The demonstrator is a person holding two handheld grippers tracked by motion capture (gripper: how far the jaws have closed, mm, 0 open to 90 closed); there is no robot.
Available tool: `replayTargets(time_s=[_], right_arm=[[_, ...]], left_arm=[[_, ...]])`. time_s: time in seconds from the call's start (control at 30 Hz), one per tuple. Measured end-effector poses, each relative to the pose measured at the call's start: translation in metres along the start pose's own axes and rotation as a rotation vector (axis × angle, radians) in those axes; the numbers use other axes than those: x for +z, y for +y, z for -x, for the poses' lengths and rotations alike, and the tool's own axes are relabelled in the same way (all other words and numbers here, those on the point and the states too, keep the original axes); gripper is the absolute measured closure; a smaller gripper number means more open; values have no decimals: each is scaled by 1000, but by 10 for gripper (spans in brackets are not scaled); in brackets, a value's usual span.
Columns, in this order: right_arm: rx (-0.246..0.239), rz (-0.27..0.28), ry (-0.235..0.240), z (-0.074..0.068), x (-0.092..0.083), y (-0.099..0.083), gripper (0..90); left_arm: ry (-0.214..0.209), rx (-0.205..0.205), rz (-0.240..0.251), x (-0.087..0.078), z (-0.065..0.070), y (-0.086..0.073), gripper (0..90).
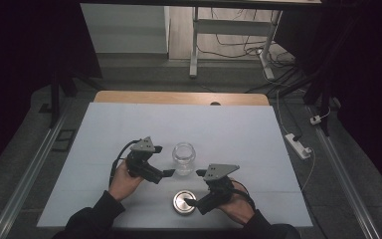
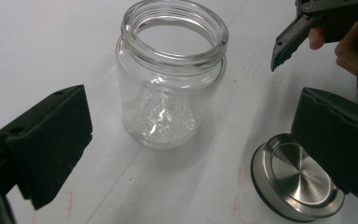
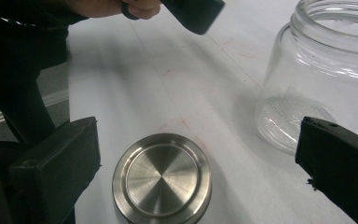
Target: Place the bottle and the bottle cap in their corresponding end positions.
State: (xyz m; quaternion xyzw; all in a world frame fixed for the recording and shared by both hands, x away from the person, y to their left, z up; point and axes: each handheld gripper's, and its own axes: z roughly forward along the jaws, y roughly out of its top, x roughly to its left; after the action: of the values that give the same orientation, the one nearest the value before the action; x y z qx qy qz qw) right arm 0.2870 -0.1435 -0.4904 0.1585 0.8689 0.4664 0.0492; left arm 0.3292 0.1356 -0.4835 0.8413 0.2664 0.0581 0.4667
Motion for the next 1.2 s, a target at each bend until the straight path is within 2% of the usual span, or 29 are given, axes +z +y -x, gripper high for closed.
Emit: replayTargets(time_s=[0.37, 0.53, 0.73, 1.2], right_arm=[[9, 1, -43, 2, -10, -3, 0], [12, 0, -63, 2, -15, -5, 0], [21, 1, -92, 4, -23, -6, 0], [70, 9, -174, 13, -46, -15, 0]], left_arm=[[3, -1, 11, -11, 7, -3, 0], [-10, 2, 7, -16, 12, -6, 0], [-21, -15, 15, -27, 18, -13, 0], [17, -46, 23, -54, 29, -31, 0]])
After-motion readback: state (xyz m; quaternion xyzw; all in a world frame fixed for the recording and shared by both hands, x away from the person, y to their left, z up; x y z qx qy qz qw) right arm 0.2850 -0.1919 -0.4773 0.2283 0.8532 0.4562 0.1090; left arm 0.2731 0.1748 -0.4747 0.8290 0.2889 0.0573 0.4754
